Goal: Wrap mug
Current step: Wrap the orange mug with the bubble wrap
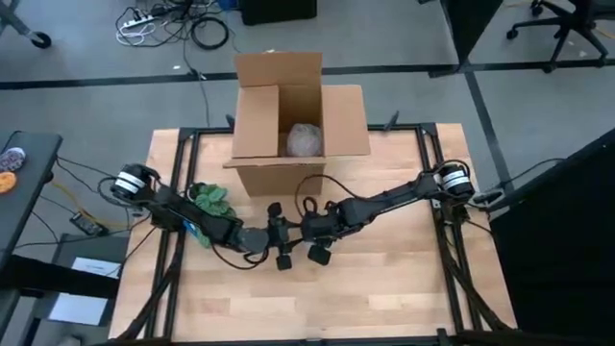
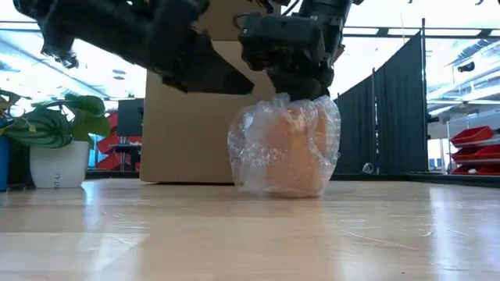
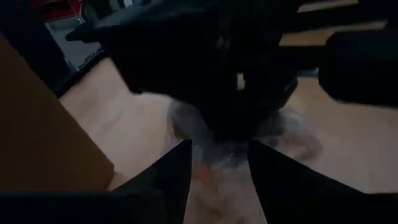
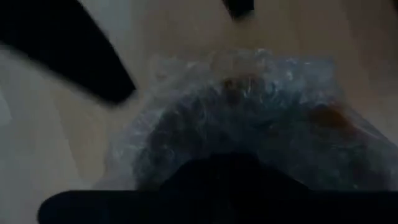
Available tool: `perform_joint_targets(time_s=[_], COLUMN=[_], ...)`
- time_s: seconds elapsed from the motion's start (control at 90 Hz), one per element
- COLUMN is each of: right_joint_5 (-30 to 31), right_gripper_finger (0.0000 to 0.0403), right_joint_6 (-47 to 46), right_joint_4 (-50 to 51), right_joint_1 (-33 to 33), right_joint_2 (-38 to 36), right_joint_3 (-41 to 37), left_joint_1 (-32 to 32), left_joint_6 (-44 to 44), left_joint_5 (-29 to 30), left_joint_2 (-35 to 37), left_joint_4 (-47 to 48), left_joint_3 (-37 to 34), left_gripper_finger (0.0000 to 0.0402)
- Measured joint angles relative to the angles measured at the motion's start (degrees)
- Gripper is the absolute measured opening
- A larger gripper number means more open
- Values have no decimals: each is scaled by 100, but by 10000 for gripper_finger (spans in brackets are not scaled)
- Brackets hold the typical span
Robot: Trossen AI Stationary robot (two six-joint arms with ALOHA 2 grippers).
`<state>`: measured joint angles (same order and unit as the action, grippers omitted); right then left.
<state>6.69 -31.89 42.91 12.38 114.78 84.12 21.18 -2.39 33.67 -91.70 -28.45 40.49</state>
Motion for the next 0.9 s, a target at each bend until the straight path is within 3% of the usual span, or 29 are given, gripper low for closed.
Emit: perform_joint_targets(time_s=[0.122,0.444,0.711,0.9], right_joint_5=[-5,76,126,108], right_gripper_finger=[19,14,1,0], right_joint_6=[-6,157,-63,-8], right_joint_4=[14,147,134,115], right_joint_1=[0,11,44,63], right_joint_2=[-179,-795,-848,-961], right_joint_3=[-50,-103,-96,-79], left_joint_1=[14,18,18,-1], left_joint_6=[-85,109,539,682], left_joint_5=[22,35,-52,-58], left_joint_2=[92,103,103,59], left_joint_4=[395,384,-747,-878], left_joint_3=[-2,0,9,11], left_gripper_finger=[142,142,142,142])
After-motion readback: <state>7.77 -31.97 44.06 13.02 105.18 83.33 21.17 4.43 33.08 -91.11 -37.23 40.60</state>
